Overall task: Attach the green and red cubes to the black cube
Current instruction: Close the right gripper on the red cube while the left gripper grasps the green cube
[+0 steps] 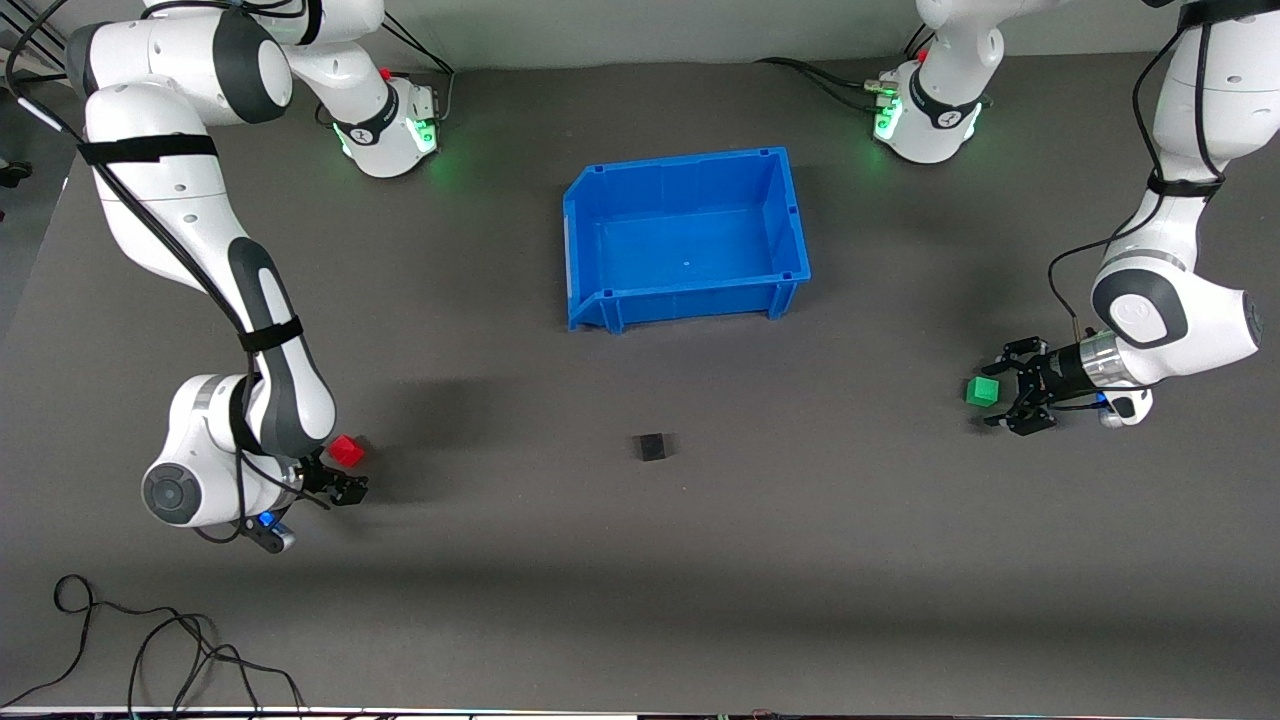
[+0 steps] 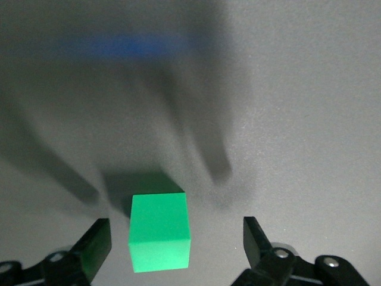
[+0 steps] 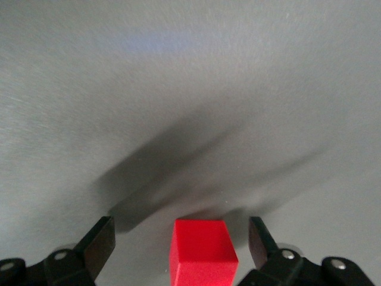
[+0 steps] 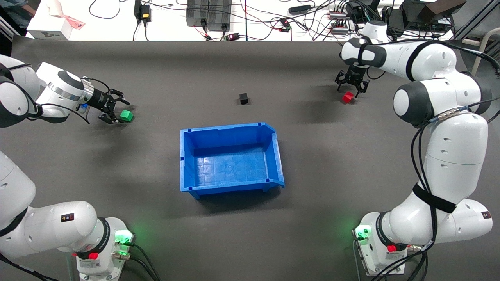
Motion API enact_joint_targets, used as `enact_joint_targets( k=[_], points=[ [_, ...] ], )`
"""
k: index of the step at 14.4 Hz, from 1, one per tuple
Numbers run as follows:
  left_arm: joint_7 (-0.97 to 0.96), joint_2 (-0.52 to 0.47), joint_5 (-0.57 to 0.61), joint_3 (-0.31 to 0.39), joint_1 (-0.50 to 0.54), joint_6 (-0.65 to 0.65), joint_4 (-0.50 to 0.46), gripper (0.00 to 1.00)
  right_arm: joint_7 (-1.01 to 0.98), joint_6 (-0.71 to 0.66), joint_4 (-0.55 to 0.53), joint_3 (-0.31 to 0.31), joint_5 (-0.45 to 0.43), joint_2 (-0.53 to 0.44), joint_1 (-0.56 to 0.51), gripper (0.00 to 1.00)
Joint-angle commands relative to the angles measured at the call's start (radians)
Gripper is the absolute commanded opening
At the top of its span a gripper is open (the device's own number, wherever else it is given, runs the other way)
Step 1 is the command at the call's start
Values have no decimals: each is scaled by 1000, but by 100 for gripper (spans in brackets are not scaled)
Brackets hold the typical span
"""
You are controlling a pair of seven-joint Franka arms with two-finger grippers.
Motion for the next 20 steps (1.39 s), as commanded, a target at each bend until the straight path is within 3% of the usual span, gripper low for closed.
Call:
enact_joint_targets(
  k=[1,4,7,11,13,15,18,20],
  points=[
    [12,-9,-5,10,4,-19,14,69,16,22,-31,-4,22,-22,6,99],
    [10,-14,12,10,2,-21,18,34,16,22,-34,-4,22,-28,5,94],
    [7,-23,12,10,-4,-21,18,15,15,16,-34,-4,22,-28,5,80],
    [-5,-39,12,10,-8,-22,23,11,8,14,-37,-6,22,-26,2,65],
    [-62,-49,19,10,-14,-85,70,11,4,14,-38,-6,22,-22,3,65],
    [-254,-39,91,10,-65,-150,162,11,2,14,-38,-6,22,-17,2,65],
    [-517,-33,145,7,-146,-162,236,11,-1,14,-37,-6,21,-16,2,44],
    [-641,-20,145,7,-209,-148,262,11,-1,14,-37,-6,21,-16,2,19]
  ],
)
